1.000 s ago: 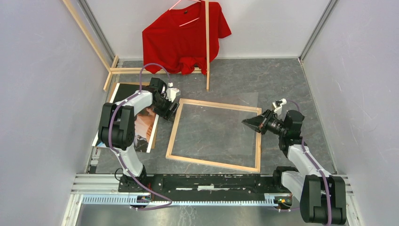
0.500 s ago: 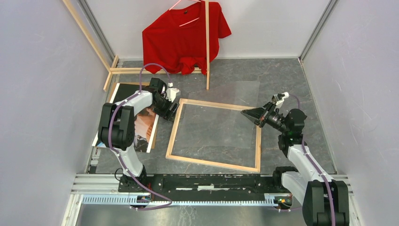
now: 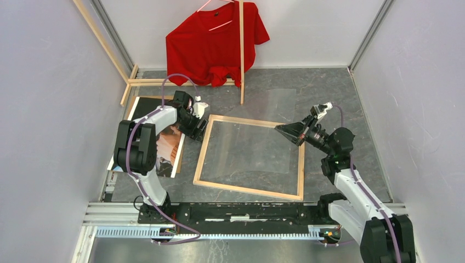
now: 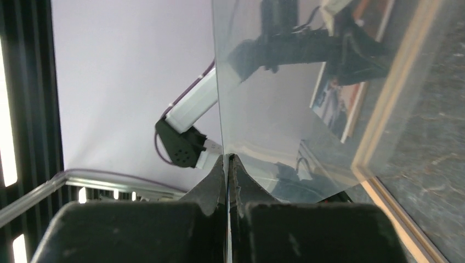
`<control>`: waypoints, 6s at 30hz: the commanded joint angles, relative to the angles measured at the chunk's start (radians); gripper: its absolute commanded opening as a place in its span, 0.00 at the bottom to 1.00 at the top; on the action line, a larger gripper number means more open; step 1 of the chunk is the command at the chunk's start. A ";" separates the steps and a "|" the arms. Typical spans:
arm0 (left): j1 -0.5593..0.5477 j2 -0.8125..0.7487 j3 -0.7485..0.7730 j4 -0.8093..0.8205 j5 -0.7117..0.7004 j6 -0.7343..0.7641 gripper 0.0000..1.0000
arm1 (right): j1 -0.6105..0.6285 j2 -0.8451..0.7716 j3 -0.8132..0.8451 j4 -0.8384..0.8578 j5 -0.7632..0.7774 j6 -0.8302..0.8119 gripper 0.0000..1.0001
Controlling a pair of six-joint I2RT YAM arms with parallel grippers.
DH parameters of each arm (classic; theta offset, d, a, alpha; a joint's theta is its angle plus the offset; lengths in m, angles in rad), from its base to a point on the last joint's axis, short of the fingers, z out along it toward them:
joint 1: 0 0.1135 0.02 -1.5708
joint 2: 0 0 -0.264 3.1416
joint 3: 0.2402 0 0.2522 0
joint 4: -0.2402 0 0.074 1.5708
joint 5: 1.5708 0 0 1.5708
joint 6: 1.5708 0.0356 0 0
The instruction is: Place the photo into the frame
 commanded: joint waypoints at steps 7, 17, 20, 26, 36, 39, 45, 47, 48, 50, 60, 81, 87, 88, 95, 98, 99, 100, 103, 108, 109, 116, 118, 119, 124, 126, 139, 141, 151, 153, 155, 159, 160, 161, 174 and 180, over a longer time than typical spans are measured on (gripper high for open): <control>0.167 0.032 0.081 -0.065 0.134 -0.066 0.73 | 0.142 -0.017 0.124 0.199 0.074 0.073 0.00; 0.211 -0.008 0.076 -0.069 0.121 -0.069 0.74 | 0.255 -0.026 0.247 0.147 0.140 0.059 0.00; 0.211 -0.015 0.076 -0.069 0.149 -0.074 0.74 | 0.286 -0.030 0.257 0.120 0.158 0.043 0.00; 0.209 -0.066 0.083 -0.094 0.221 -0.078 0.74 | 0.338 -0.026 0.150 0.151 0.187 0.030 0.00; 0.208 -0.133 0.031 -0.058 0.101 -0.059 0.74 | 0.172 -0.002 -0.093 0.015 0.094 -0.200 0.00; 0.194 -0.127 -0.001 -0.045 0.061 -0.050 0.74 | 0.104 0.017 -0.082 -0.081 0.063 -0.325 0.00; 0.122 -0.112 -0.041 -0.023 0.041 -0.045 0.74 | 0.059 0.075 -0.076 -0.160 0.007 -0.448 0.00; 0.094 -0.105 -0.046 -0.013 0.039 -0.054 0.74 | 0.038 0.082 -0.077 -0.193 -0.012 -0.488 0.00; 0.082 -0.099 -0.046 -0.011 0.037 -0.058 0.74 | 0.029 0.086 -0.080 -0.196 -0.022 -0.496 0.00; 0.062 -0.087 -0.044 -0.007 0.033 -0.064 0.74 | 0.009 0.089 -0.092 -0.200 -0.045 -0.509 0.00; 0.016 -0.069 -0.021 -0.005 0.026 -0.083 0.74 | -0.074 0.081 -0.116 -0.275 -0.083 -0.591 0.00; 0.015 -0.048 0.052 -0.043 0.039 -0.090 0.76 | -0.184 0.107 -0.107 -0.368 -0.159 -0.685 0.00; 0.015 -0.044 0.056 -0.041 0.040 -0.091 0.76 | -0.202 0.100 -0.112 -0.394 -0.163 -0.699 0.00; 0.015 -0.042 0.057 -0.041 0.040 -0.090 0.76 | -0.205 0.098 -0.113 -0.396 -0.165 -0.701 0.00; 0.014 -0.039 0.052 -0.041 0.033 -0.086 0.76 | -0.224 0.095 -0.107 -0.428 -0.170 -0.725 0.00; 0.015 -0.040 0.051 -0.041 0.030 -0.083 0.76 | -0.227 0.095 -0.102 -0.445 -0.168 -0.739 0.00; 0.015 -0.038 0.053 -0.041 0.030 -0.082 0.76 | -0.229 0.093 -0.099 -0.458 -0.168 -0.747 0.00; 0.015 -0.038 0.054 -0.043 0.028 -0.082 0.76 | -0.231 0.091 -0.098 -0.470 -0.164 -0.756 0.00; 0.015 -0.038 0.055 -0.042 0.024 -0.081 0.76 | -0.237 0.087 -0.097 -0.479 -0.163 -0.761 0.00; 0.015 -0.038 0.055 -0.042 0.025 -0.081 0.75 | -0.240 0.093 -0.093 -0.481 -0.165 -0.764 0.00; 0.015 -0.038 0.053 -0.042 0.025 -0.081 0.75 | -0.240 0.096 -0.090 -0.482 -0.165 -0.766 0.00; 0.015 -0.037 0.053 -0.042 0.021 -0.077 0.75 | -0.245 0.101 -0.063 -0.519 -0.157 -0.801 0.00; 0.015 -0.035 0.054 -0.042 0.021 -0.078 0.75 | -0.246 0.100 -0.053 -0.539 -0.154 -0.818 0.00; 0.015 -0.035 0.054 -0.043 0.022 -0.078 0.75 | -0.248 0.099 -0.047 -0.552 -0.149 -0.829 0.00; 0.014 -0.037 0.052 -0.042 0.021 -0.077 0.75 | -0.254 0.093 -0.042 -0.562 -0.145 -0.840 0.00; 0.014 -0.037 0.052 -0.043 0.021 -0.076 0.75 | -0.256 0.093 -0.036 -0.560 -0.144 -0.842 0.00; 0.013 -0.032 0.048 -0.041 0.023 -0.076 0.75 | -0.265 0.105 -0.018 -0.556 -0.139 -0.852 0.00; 0.013 -0.032 0.046 -0.042 0.023 -0.075 0.75 | -0.265 0.105 -0.019 -0.543 -0.143 -0.847 0.00; -0.010 0.002 0.033 -0.026 0.018 -0.082 0.75 | -0.245 0.056 -0.048 -0.334 -0.185 -0.738 0.00; -0.014 0.009 0.032 -0.022 0.016 -0.084 0.75 | -0.238 0.052 -0.048 -0.311 -0.193 -0.728 0.00; -0.015 0.015 0.032 -0.018 0.012 -0.083 0.75 | -0.231 0.054 -0.051 -0.291 -0.200 -0.717 0.00; -0.015 0.022 0.029 -0.018 0.012 -0.080 0.74 | -0.223 0.053 -0.069 -0.207 -0.211 -0.669 0.00; -0.015 0.023 0.028 -0.019 0.012 -0.079 0.74 | -0.220 0.051 -0.074 -0.180 -0.215 -0.650 0.00; -0.015 0.024 0.026 -0.018 0.012 -0.077 0.74 | -0.216 0.049 -0.078 -0.153 -0.220 -0.635 0.00; -0.015 0.029 0.024 -0.019 0.013 -0.076 0.71 | -0.183 0.044 -0.156 0.217 -0.245 -0.400 0.00; -0.015 0.029 0.023 -0.018 0.016 -0.075 0.70 | -0.183 0.066 -0.188 0.195 -0.207 -0.401 0.00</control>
